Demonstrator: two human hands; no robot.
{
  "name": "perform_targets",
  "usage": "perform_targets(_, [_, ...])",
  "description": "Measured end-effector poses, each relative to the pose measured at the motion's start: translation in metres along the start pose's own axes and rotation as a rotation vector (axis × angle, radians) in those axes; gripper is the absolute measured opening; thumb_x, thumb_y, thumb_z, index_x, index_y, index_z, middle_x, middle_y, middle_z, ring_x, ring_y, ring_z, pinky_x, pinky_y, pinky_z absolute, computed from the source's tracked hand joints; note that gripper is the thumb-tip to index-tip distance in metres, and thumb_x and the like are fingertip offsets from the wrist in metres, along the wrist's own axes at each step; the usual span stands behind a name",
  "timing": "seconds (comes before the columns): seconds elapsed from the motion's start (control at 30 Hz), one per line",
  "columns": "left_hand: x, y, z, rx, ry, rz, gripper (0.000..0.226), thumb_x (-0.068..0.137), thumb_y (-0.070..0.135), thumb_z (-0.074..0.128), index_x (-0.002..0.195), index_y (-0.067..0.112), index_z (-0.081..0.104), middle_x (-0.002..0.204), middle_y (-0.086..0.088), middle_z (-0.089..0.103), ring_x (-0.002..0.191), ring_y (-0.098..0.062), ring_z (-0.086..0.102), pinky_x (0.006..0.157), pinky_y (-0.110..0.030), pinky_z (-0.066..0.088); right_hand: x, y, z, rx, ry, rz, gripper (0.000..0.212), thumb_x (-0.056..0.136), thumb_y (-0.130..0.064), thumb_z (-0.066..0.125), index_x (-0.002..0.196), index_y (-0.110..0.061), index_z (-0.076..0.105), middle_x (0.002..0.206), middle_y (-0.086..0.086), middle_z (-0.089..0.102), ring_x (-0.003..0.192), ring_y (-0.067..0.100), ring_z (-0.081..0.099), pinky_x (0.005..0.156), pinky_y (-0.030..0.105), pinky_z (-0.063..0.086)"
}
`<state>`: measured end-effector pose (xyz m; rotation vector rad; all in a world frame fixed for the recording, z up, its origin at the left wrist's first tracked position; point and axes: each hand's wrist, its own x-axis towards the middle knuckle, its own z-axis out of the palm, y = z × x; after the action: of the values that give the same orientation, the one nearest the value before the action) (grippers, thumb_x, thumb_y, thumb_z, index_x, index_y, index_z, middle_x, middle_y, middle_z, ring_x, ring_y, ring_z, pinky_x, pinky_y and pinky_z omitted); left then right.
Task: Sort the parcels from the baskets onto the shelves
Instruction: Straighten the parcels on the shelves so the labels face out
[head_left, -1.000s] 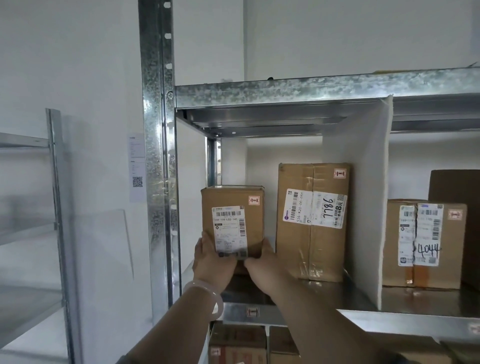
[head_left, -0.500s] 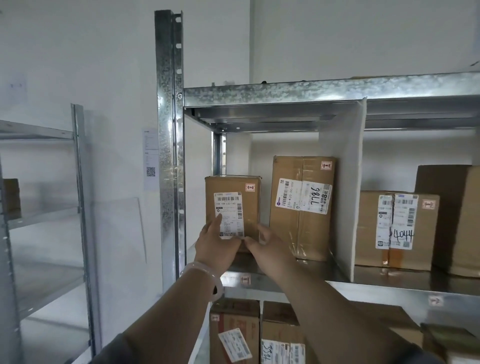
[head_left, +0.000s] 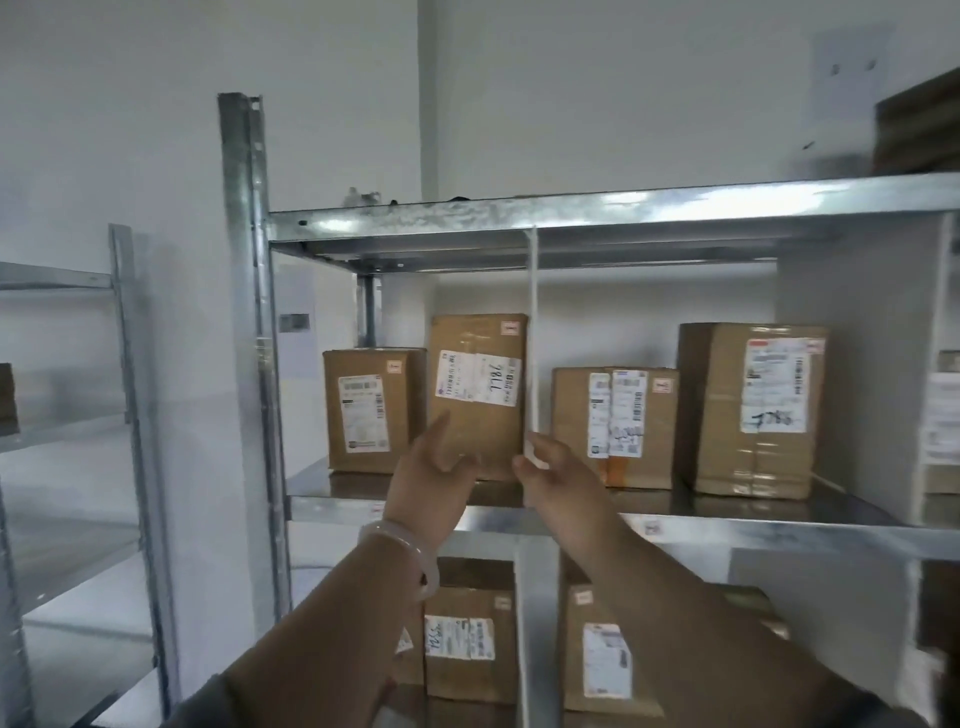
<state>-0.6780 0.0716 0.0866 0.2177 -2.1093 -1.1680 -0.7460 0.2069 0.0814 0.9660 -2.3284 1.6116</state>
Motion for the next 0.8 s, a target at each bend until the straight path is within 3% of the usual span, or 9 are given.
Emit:
perform_targets(0.13, [-0.033, 0.038, 0.069, -0.094, -0.066, -0.005, 0.034, 0.092, 0.027, 0.06, 0.116, 0.05, 0.052, 0.11, 0.036, 0.055, 0.099, 0.016, 0.055, 0.087, -0.002, 0.04, -0.034, 0.033, -0.083, -0.021, 0.087, 0.056, 0.036, 0.096, -0.044, 0.049, 0.13, -0.031, 0.054, 0.125, -0.021, 0.05, 0.116, 0.006, 0.051, 0.097, 0.025, 0.037])
perform_targets(0.23, [-0.056, 0.061, 0.118, -0.148, -0.146, -0.015, 0.043, 0.094, 0.032, 0.058, 0.136, 0.038, 0.052, 0.131, 0.02, 0.056, 0.123, -0.007, 0.053, 0.103, -0.026, 0.042, -0.06, 0.057, -0.144, 0.004, 0.173, 0.096, 0.023, 0.099, -0.032, 0.05, 0.121, -0.032, 0.055, 0.123, -0.021, 0.051, 0.114, 0.006, 0.051, 0.089, 0.017, 0.034])
perform_targets(0.4, [-0.08, 0.091, 0.175, -0.187, -0.227, -0.014, 0.06, 0.095, 0.033, 0.058, 0.15, 0.031, 0.035, 0.153, 0.01, 0.037, 0.139, -0.011, 0.039, 0.115, -0.031, 0.033, -0.081, 0.092, -0.217, 0.104, 0.315, 0.213, 0.038, 0.098, -0.027, 0.052, 0.135, -0.019, 0.049, 0.11, -0.007, 0.061, 0.097, 0.009, 0.058, 0.081, 0.021, 0.042])
perform_targets(0.43, [-0.081, 0.095, 0.181, -0.192, -0.246, -0.016, 0.06, 0.097, 0.03, 0.056, 0.151, 0.029, 0.032, 0.152, 0.012, 0.037, 0.133, -0.002, 0.044, 0.108, -0.021, 0.036, -0.083, 0.098, -0.225, 0.107, 0.348, 0.229, 0.039, 0.098, -0.031, 0.052, 0.135, -0.019, 0.05, 0.109, -0.008, 0.06, 0.095, 0.009, 0.057, 0.078, 0.02, 0.041])
perform_targets(0.5, [-0.074, 0.097, 0.195, -0.203, -0.28, -0.016, 0.057, 0.099, 0.022, 0.052, 0.151, 0.028, 0.031, 0.135, 0.02, 0.047, 0.088, 0.021, 0.055, 0.075, 0.001, 0.041, -0.085, 0.111, -0.239, 0.139, 0.386, 0.256, 0.043, 0.098, -0.034, 0.052, 0.14, -0.024, 0.048, 0.131, -0.006, 0.056, 0.111, 0.015, 0.055, 0.081, 0.019, 0.04])
perform_targets(0.53, [-0.071, 0.099, 0.201, -0.199, -0.288, -0.019, 0.056, 0.098, 0.019, 0.05, 0.151, 0.029, 0.032, 0.133, 0.019, 0.05, 0.076, 0.019, 0.056, 0.066, 0.001, 0.044, -0.084, 0.116, -0.244, 0.14, 0.378, 0.253, 0.044, 0.099, -0.032, 0.051, 0.142, -0.026, 0.046, 0.139, -0.005, 0.052, 0.116, 0.015, 0.054, 0.079, 0.017, 0.041])
perform_targets(0.6, [-0.062, 0.1, 0.214, -0.16, -0.271, 0.001, 0.055, 0.097, 0.023, 0.051, 0.15, 0.03, 0.035, 0.148, 0.001, 0.046, 0.108, -0.005, 0.063, 0.093, -0.02, 0.052, -0.081, 0.126, -0.251, 0.118, 0.344, 0.221, 0.042, 0.1, -0.026, 0.051, 0.142, -0.025, 0.046, 0.135, -0.005, 0.055, 0.112, 0.009, 0.054, 0.075, 0.012, 0.041])
perform_targets(0.67, [-0.048, 0.101, 0.226, -0.154, -0.289, -0.025, 0.059, 0.098, 0.03, 0.053, 0.152, 0.029, 0.031, 0.155, -0.001, 0.037, 0.138, -0.024, 0.041, 0.114, -0.039, 0.035, -0.074, 0.135, -0.254, 0.155, 0.352, 0.233, 0.038, 0.097, -0.029, 0.056, 0.135, -0.028, 0.051, 0.122, -0.009, 0.059, 0.111, 0.008, 0.056, 0.083, 0.013, 0.042])
perform_targets(0.8, [-0.02, 0.098, 0.252, -0.197, -0.301, -0.006, 0.06, 0.099, 0.036, 0.052, 0.153, 0.031, 0.027, 0.156, 0.01, 0.033, 0.142, -0.018, 0.035, 0.112, -0.032, 0.03, -0.048, 0.152, -0.26, 0.081, 0.351, 0.257, 0.047, 0.099, -0.045, 0.046, 0.144, -0.033, 0.042, 0.134, -0.011, 0.047, 0.132, 0.016, 0.041, 0.105, 0.029, 0.029])
